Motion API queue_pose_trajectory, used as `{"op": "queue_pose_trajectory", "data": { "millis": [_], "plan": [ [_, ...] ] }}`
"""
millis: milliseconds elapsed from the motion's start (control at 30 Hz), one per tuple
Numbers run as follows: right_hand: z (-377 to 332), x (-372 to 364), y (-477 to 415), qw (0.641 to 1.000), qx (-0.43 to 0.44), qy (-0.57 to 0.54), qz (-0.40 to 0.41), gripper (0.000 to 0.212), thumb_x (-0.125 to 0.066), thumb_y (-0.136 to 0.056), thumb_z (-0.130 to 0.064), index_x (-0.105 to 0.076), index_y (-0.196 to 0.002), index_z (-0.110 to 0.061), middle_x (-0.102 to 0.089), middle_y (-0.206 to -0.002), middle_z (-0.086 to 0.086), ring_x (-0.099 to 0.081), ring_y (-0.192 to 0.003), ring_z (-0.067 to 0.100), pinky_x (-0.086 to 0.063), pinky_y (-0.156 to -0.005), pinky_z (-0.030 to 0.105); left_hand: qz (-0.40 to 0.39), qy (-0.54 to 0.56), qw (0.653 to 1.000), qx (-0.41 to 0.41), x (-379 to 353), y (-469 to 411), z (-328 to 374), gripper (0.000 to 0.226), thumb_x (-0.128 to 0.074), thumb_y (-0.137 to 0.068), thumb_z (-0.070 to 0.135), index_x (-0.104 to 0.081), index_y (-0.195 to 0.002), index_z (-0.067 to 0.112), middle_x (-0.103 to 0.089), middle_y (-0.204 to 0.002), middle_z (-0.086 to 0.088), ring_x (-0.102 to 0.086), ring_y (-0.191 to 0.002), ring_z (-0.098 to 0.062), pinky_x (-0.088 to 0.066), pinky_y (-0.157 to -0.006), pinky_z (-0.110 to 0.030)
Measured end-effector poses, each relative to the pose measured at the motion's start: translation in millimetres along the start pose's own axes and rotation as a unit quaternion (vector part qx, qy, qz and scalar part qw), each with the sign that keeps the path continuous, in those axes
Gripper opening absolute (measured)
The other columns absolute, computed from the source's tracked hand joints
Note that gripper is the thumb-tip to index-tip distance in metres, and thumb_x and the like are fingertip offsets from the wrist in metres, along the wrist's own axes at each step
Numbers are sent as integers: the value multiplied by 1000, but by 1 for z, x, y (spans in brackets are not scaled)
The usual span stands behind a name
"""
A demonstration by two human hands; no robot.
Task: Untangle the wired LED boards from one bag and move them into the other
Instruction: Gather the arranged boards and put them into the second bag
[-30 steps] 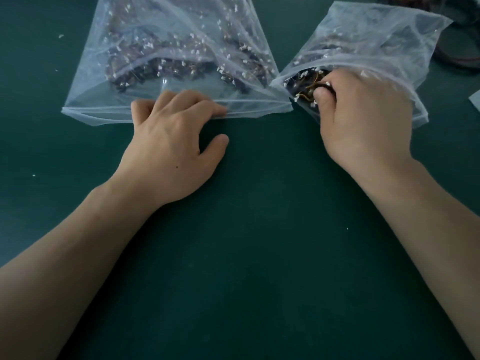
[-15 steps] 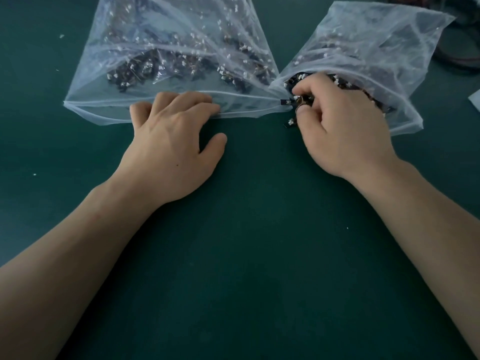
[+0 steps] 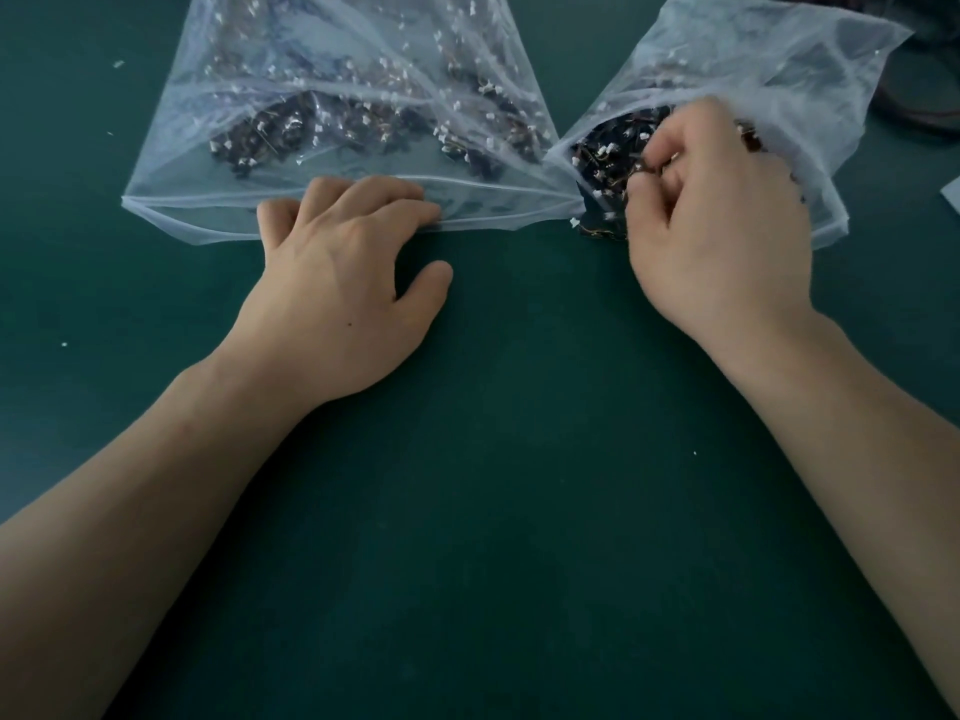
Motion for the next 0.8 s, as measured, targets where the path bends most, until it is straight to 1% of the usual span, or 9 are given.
{"op": "queue_pose_trajectory", "data": {
  "millis": [100,200,267,333,400,500,667,733,800],
  "plan": [
    [-1,-2,3,997,-12,-74,-13,11,-51,-100,-26,-43,-107,-22,-55,-83,-15,-57,-76,13,-48,-67,40,-3,4,1000,0,0,0,1,50,-47,-98,50,-62,-140,27,-52,-150,14,-36,-139,-18,-13,-104,-32],
    [-2,-5,6,995,2,-79,-63,15,-53,-89,-21,-54,-104,-24,-56,-90,-14,-55,-81,14,-52,-74,43,-8,16,1000,5,0,-1,0,52,-48,-96,51,-62,-140,28,-52,-149,16,-35,-140,-16,-13,-105,-32],
    [-2,-8,7,993,2,-73,-93,24,-56,-84,-23,-61,-108,-28,-56,-92,-14,-55,-83,12,-51,-76,40,-9,17,1000,5,0,-1,-1,52,-48,-96,52,-62,-139,29,-52,-149,17,-35,-140,-16,-13,-105,-32],
    [-3,-10,6,993,19,-51,-105,19,-61,-87,-28,-66,-105,-31,-54,-88,-16,-53,-78,9,-47,-72,35,-8,17,1000,4,0,-1,-1,51,-48,-96,52,-62,-139,29,-52,-149,17,-35,-140,-16,-14,-105,-33],
    [-3,-11,6,995,27,-36,-94,5,-64,-91,-30,-68,-94,-30,-54,-77,-16,-53,-71,5,-47,-67,33,-7,18,1000,5,0,0,-1,51,-48,-96,52,-63,-139,29,-52,-148,17,-35,-140,-16,-14,-105,-33],
    [-1,-10,6,997,9,-42,-66,7,-61,-98,-29,-63,-92,-29,-57,-64,-14,-56,-63,4,-52,-64,35,-7,19,1000,5,0,-1,-1,51,-48,-96,52,-62,-139,29,-52,-148,17,-35,-140,-16,-15,-106,-34],
    [5,-2,3,999,-8,-30,-22,5,-61,-100,-28,-64,-99,-24,-59,-67,-15,-60,-68,9,-58,-72,42,-8,24,1000,8,0,-1,-1,51,-48,-95,53,-63,-139,30,-52,-148,17,-36,-140,-17,-15,-105,-34],
    [5,-2,2,1000,-14,-8,-23,4,-61,-100,-26,-64,-102,-26,-60,-71,-14,-63,-74,15,-58,-74,45,-8,24,1000,8,0,-1,-2,51,-48,-95,53,-63,-138,30,-53,-148,17,-36,-140,-17,-15,-105,-34],
    [5,-3,2,999,-17,9,-33,8,-58,-101,-25,-66,-104,-27,-64,-76,-11,-64,-76,19,-58,-75,45,-8,24,1000,9,0,-1,-2,52,-48,-95,53,-63,-139,30,-53,-148,17,-36,-140,-18,-15,-106,-34]
  ]
}}
Point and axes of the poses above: each hand's wrist, its own y-axis away from the middle knuckle, its own x-axis out of the back of the hand, z = x × y, the point moved 4 cm from there along -y, towards the middle knuckle
